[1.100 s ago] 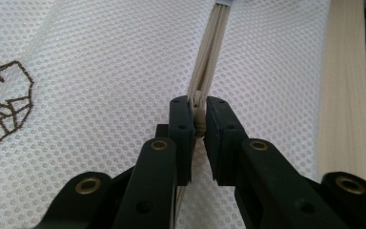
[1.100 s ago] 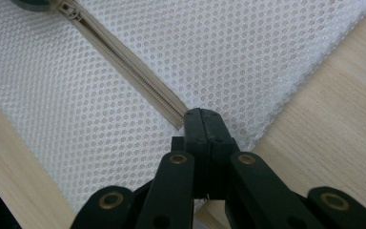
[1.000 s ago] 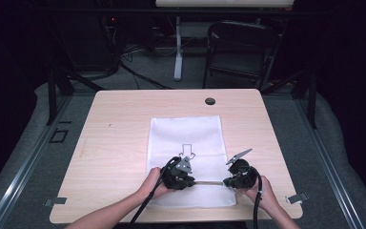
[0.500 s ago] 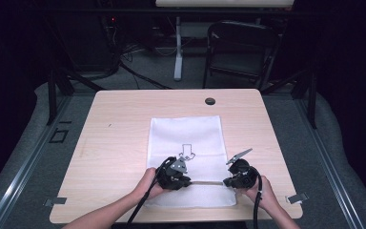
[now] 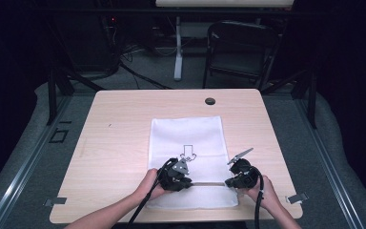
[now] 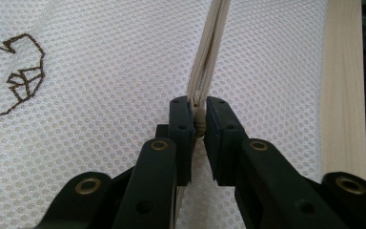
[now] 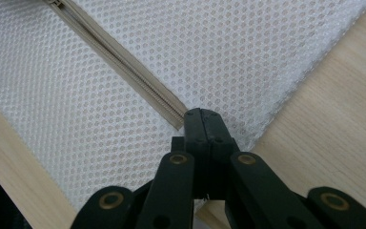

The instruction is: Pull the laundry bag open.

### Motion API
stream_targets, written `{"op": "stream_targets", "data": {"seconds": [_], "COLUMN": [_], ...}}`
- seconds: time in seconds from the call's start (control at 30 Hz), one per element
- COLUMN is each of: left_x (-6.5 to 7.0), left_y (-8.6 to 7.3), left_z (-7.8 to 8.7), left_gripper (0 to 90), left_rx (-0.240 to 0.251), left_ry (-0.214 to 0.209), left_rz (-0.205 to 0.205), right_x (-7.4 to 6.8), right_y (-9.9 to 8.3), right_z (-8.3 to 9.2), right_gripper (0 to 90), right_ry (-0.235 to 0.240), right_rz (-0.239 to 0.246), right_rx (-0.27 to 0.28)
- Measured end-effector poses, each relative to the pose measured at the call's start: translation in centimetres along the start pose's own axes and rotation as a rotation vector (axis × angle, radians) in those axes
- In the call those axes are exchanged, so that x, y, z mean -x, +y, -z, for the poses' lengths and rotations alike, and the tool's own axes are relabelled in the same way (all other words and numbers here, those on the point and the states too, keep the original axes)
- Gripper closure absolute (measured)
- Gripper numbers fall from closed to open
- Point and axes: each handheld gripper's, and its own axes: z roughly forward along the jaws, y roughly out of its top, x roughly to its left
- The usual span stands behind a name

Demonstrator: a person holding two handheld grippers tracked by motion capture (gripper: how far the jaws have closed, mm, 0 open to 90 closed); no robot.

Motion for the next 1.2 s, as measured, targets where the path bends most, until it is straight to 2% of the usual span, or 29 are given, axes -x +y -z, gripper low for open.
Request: {"op": "stream_targets", "data": {"seconds": [0.03, 0.2, 0.3, 0.4, 0.53, 0.57, 0.63, 0.7, 0.77, 1.2], "left_x": [0.0, 0.1, 0.1, 0.0, 0.0, 0.0, -0.1, -0.1, -0.1, -0.7], "left_y": [0.0, 0.0, -0.1, -0.5, -0.6, -0.7, -0.7, -0.9, -0.9, -2.9], "left_z": [0.0, 0.3, 0.4, 0.5, 0.6, 0.5, 0.5, 0.7, 0.8, 2.3], "left_gripper": [81.8, 81.8, 81.8, 81.8, 81.8, 81.7, 81.8, 81.8, 81.7, 81.7], "left_rx": [-0.002, 0.017, 0.007, 0.008, -0.010, 0.006, 0.007, -0.003, -0.005, -0.024], "left_ry": [-0.001, -0.001, 0.006, -0.006, 0.006, -0.008, -0.009, -0.012, -0.005, 0.014], "left_rz": [-0.002, -0.006, -0.007, 0.002, -0.002, 0.005, 0.003, 0.005, 0.005, 0.039], "right_x": [0.1, 0.1, 0.1, 0.1, 0.1, 0.1, 0.1, 0.1, 0.1, 0.1], "right_y": [0.0, -0.1, 0.0, 0.0, -0.1, 0.0, 0.0, -0.1, 0.0, -0.1], "right_z": [0.2, 0.1, 0.2, 0.2, 0.1, 0.2, 0.2, 0.1, 0.2, 0.3], "right_gripper": [90.0, 90.0, 90.0, 90.0, 90.0, 90.0, 90.0, 90.0, 90.0, 90.0], "right_ry": [-0.003, 0.005, 0.001, -0.005, -0.008, -0.004, -0.005, -0.009, -0.012, -0.017], "right_rz": [0.010, -0.014, -0.001, 0.000, -0.012, -0.001, -0.002, -0.013, -0.003, -0.010], "right_rx": [-0.021, -0.007, -0.025, -0.027, -0.014, -0.028, -0.029, -0.016, -0.029, -0.030]}}
